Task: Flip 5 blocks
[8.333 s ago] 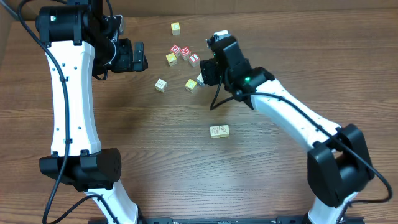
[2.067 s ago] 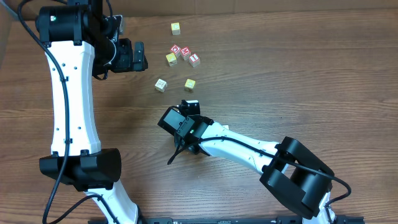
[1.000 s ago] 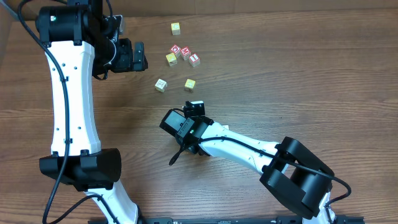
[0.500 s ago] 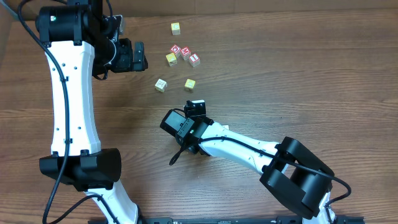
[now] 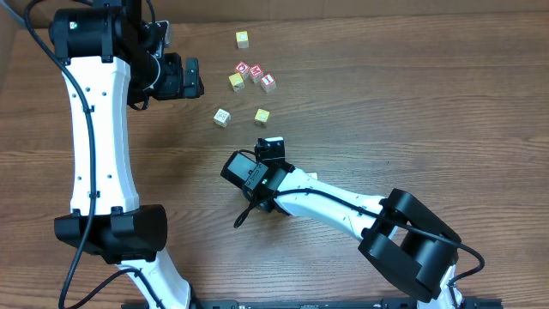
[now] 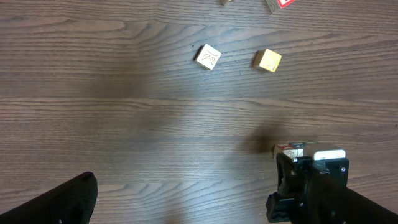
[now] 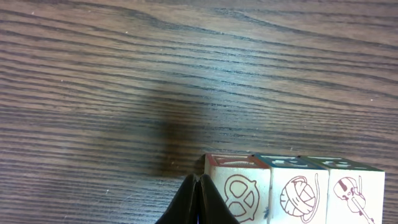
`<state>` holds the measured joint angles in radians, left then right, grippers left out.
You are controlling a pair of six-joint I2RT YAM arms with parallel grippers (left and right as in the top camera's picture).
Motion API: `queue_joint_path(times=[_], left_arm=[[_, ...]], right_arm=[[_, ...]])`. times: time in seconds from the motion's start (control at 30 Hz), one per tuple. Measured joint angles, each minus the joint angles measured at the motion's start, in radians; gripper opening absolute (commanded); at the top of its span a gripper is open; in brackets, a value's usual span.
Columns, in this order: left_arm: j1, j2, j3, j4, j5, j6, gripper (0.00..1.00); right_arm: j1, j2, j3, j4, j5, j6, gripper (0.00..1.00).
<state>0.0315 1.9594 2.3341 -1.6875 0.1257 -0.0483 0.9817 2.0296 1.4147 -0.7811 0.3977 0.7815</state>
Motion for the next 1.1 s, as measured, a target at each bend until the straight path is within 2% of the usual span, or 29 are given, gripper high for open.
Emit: queue_joint_path(times=[0.33, 0.53, 0.63, 0.83, 1.1], left_arm=[[0.000, 0.000, 0.000, 0.000, 0.000, 0.000, 1.00], [0.000, 0.000, 0.000, 0.000, 0.000, 0.000, 1.00], [0.000, 0.000, 0.000, 0.000, 0.000, 0.000, 1.00], [0.000, 0.000, 0.000, 0.000, 0.000, 0.000, 1.00], [0.000, 0.000, 0.000, 0.000, 0.000, 0.000, 1.00]], right_arm=[[0.000, 0.000, 0.000, 0.001, 0.002, 0.000, 0.06], [0.000, 0.000, 0.005, 0.028, 0.000, -0.021, 0.20], [-0.005, 0.000, 0.038, 0.018, -0.002, -0.062, 0.39], [-0.054, -0.016, 0.140, 0.050, -0.007, -0.104, 0.66], [-0.221, -0.040, 0.169, 0.213, -0.123, -0.122, 0.75]])
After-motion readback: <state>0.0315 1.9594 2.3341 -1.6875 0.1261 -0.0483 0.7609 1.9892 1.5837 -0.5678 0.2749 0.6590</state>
